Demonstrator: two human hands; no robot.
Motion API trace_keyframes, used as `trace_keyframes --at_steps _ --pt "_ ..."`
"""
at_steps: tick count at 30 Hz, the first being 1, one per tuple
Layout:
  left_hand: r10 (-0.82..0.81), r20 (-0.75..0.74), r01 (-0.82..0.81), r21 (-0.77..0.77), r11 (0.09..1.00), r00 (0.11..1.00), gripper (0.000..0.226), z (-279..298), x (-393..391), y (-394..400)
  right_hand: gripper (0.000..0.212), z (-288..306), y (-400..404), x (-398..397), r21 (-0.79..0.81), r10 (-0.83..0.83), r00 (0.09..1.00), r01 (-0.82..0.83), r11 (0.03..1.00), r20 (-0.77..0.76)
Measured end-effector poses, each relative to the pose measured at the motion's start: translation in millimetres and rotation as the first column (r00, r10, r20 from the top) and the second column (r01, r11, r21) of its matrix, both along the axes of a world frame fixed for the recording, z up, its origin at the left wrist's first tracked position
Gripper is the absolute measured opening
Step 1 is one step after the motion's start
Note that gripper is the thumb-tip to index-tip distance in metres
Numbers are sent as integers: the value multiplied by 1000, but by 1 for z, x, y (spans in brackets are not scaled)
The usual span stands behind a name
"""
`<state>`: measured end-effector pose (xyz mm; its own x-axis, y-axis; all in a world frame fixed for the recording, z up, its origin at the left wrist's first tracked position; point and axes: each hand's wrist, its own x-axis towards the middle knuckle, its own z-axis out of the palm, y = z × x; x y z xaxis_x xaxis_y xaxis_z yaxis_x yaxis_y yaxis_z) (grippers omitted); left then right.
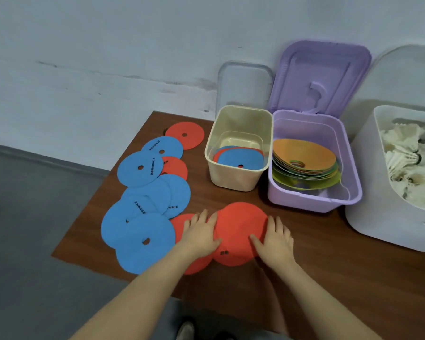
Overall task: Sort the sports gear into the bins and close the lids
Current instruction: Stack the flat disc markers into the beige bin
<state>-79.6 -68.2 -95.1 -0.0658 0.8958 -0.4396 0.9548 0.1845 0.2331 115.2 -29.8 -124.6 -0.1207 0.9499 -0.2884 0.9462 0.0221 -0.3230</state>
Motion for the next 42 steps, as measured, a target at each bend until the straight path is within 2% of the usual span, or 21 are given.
trace_keyframes --at_steps 4,12,15,17,19,21,24,28,31,33,38,42 --pt "41 69 -36 -75 996 997 84 -16 -2 -9 83 -9 -6 -8 -21 -33 999 32 999 -33" --pt "28 161 -26 -15 1000 987 87 -31 -11 -22 83 -10 -18 -20 -45 44 992 -50 998 -122" --pt "-22 152 24 -7 1000 988 89 -30 -15 -24 81 -9 -21 -22 -60 27 986 -38 997 -163" --pt "-47 148 46 6 999 988 88 -30 -20 -26 79 -7 -24 -25 -53 38 993 -44 998 -114" --pt "-43 129 39 39 998 991 85 -29 -27 -28 71 -6 -30 -31 25 58 997 -56 998 -52" --pt "-4 66 -1 85 996 998 80 -29 -37 -31 61 -7 -37 -42 91 94 995 -90 992 -46" --pt "51 -42 -46 121 992 998 73 -32 -57 -39 51 -12 -44 -64 95 160 986 -154 983 -55" --pt "29 -58 -25 68 997 998 72 -36 -77 -46 50 -18 -50 -93 105 130 985 -118 988 -117" --pt "8 -49 -5 67 998 999 74 -35 -79 -45 49 -17 -51 -103 75 35 980 -20 997 -195" --pt "4 -52 1 85 996 999 75 -35 -80 -46 45 -13 -51 -104 82 -17 963 40 996 -269" --pt "-14 -42 19 118 993 999 80 -35 -84 -46 39 -7 -52 -105 140 24 914 36 989 -405" --pt "-33 15 31 144 989 999 88 -35 -83 -38 36 0 -38 -94 162 -55 863 157 974 -503"
